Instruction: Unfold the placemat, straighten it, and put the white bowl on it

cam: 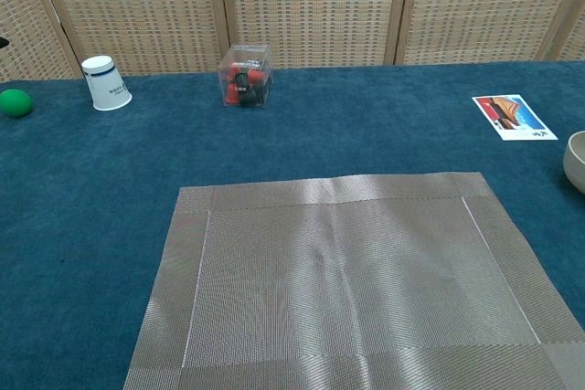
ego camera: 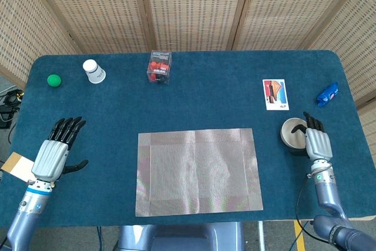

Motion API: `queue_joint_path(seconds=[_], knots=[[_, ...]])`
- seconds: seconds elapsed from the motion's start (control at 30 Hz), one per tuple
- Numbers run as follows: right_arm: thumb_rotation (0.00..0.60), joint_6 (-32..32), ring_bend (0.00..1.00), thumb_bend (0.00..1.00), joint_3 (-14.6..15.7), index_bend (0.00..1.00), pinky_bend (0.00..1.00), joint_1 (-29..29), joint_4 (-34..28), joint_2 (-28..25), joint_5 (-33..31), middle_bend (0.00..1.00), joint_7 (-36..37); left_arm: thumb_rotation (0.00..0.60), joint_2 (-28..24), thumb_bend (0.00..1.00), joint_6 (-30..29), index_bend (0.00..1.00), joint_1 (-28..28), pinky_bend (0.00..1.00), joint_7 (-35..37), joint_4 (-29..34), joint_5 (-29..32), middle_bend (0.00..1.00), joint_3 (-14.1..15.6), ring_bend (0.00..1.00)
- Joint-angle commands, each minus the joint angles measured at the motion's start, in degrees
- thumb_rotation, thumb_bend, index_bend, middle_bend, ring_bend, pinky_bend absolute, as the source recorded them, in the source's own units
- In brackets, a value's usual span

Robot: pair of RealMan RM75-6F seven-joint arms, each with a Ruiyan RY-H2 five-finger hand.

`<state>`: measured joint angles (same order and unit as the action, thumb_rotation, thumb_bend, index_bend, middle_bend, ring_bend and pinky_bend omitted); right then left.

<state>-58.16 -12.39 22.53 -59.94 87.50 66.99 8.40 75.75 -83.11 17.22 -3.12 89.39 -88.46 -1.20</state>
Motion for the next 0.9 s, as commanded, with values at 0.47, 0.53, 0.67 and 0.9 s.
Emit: queue_joint_path(seconds=[0.47,0.53,0.67,0.9], knots=[[0.600,0.44,0.02,0.43,0.50,0.60,0.02,0.75,11.32,6.44,1.14,0.19,1.59,0.600,0.09,0.01,0.53,0.06,-0.34,0.00,0.26,-0.01,-0.56,0.00,-0.54,0.00],[0.600,0.03,0.03,0.46,0.50,0.61,0.02,0.65,11.64,6.73,1.51,0.20,2.11,0.600,0.08,0.01,0.57,0.07,-0.37,0.00,0.31,0.00,-0.65,0.00,-0.60,0.00],[0.600,-0.94,0.04,0.48,0.48,0.65,0.03,0.37,11.86,7.10,2.10,0.21,2.63,0.600,0.11,0.01,0.62,0.07,-0.46,0.00,0.36,0.01,-0.92,0.00,-0.61,0.00],[0.600,-2.16,0.04,0.48,0.44,0.68,0.03,0.02,10.72,6.73,2.91,0.22,2.81,0.600,0.08,0.01,0.42,0.07,-0.63,0.00,0.38,0.13,-1.26,0.00,-0.77,0.00]])
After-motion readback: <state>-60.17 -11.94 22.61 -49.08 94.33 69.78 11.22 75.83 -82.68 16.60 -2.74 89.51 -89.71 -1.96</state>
